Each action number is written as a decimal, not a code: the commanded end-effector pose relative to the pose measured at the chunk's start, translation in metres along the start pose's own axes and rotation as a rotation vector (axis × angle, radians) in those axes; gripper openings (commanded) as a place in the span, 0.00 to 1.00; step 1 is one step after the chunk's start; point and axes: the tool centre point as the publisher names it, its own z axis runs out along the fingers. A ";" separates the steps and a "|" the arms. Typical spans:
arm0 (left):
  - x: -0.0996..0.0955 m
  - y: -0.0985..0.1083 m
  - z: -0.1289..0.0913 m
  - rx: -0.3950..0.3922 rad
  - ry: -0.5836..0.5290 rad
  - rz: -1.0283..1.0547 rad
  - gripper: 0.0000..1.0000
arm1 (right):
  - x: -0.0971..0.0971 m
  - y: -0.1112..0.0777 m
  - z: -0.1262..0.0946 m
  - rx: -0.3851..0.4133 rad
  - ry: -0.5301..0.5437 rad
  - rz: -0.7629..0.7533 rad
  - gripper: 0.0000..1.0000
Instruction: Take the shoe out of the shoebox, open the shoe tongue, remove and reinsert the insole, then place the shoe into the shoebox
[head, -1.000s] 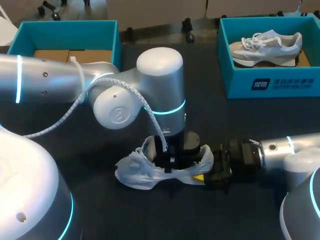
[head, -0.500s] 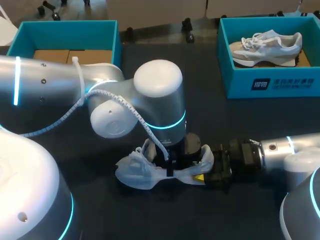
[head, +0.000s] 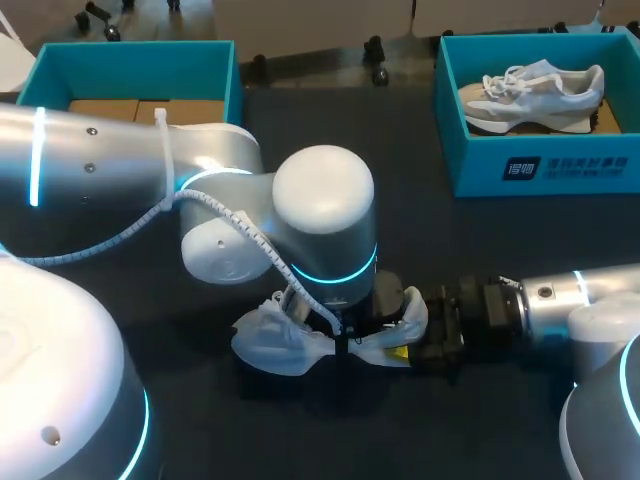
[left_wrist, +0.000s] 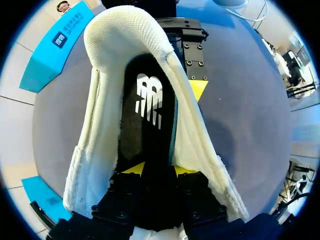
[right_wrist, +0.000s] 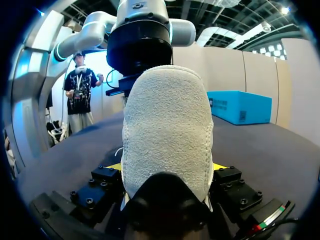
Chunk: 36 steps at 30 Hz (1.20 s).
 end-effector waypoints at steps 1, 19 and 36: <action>-0.017 -0.001 0.014 -0.006 0.001 -0.007 0.26 | 0.004 0.003 0.001 0.005 0.005 0.001 0.00; -0.028 0.005 0.016 -0.032 -0.095 -0.068 0.00 | 0.004 0.003 0.001 0.005 0.005 0.001 0.00; -0.026 0.017 -0.033 0.127 0.174 -0.103 0.00 | 0.004 0.003 0.001 0.005 0.005 0.001 0.00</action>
